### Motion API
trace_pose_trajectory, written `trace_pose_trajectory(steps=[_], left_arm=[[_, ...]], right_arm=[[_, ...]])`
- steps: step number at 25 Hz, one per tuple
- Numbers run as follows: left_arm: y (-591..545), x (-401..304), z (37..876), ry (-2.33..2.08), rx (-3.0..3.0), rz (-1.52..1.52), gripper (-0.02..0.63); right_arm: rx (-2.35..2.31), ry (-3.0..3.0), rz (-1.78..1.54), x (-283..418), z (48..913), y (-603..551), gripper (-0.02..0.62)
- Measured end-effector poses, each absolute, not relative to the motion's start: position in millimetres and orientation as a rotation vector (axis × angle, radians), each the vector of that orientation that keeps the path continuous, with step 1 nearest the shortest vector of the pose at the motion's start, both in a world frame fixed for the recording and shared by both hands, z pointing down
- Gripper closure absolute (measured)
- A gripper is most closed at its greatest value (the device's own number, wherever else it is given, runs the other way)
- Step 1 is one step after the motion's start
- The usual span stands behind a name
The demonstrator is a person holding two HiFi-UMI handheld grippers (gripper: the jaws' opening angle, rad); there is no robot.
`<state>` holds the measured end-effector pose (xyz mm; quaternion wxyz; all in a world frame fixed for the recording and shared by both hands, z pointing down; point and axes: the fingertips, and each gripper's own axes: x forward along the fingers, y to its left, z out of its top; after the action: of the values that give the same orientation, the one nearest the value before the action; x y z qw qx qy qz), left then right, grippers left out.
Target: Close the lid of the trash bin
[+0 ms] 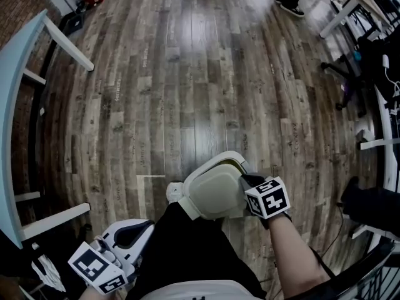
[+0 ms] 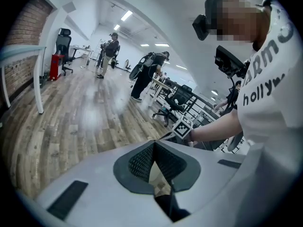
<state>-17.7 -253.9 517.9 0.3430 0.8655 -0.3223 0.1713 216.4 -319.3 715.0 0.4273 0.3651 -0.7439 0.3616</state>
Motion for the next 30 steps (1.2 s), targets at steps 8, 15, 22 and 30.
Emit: trace_pose_trajectory(steps=[8, 15, 22, 30], left_arm=[[-275, -35, 532, -0.768, 2.245, 0.489, 0.601], [-281, -48, 550, -0.740, 2.218, 0.491, 0.601], [-278, -56, 571, -0.726, 2.170, 0.517, 0.601], [-282, -59, 587, -0.730, 2.141, 0.530, 0.601]], right_arm=[[1.083, -1.814, 0.943, 228, 726, -324, 0.586], [1.202, -1.738, 0.903, 241, 751, -334, 0.586], [1.261, -1.681, 0.930, 252, 778, -340, 0.586], [1.309, -1.621, 0.957, 259, 809, -343, 0.586]])
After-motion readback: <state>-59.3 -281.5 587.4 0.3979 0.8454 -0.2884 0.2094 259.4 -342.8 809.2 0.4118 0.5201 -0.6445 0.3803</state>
